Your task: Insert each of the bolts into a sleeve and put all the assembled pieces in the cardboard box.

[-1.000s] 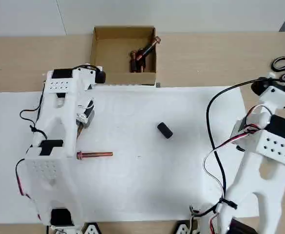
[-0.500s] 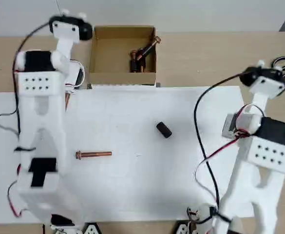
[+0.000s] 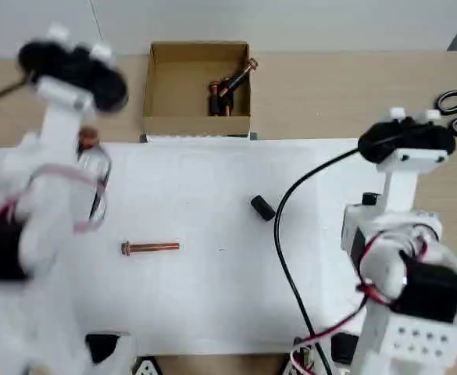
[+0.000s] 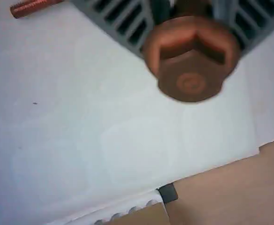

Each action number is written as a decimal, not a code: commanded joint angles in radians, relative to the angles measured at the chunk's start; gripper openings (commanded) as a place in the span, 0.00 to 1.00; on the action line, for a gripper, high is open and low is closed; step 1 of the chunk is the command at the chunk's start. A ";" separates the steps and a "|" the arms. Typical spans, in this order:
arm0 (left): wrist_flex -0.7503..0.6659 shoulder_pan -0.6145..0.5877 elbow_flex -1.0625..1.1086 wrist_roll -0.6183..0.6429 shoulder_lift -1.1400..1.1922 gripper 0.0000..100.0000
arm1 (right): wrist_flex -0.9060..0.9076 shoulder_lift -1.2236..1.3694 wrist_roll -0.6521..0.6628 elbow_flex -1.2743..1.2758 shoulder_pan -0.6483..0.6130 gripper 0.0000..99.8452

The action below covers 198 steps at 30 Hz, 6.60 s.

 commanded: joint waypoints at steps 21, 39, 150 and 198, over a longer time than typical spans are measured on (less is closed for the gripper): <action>-0.721 -0.005 1.127 0.571 -1.157 0.01 | -0.450 -0.680 0.094 0.770 -0.211 0.00; -0.873 0.215 1.296 0.899 -1.149 0.01 | -0.753 -0.837 0.028 1.049 -0.641 0.00; -0.798 0.565 1.434 0.848 -1.145 0.01 | -0.909 -0.837 0.035 1.137 -0.911 0.00; -0.678 0.321 1.366 0.769 -1.149 0.02 | -0.951 -0.837 0.098 1.191 -0.909 0.00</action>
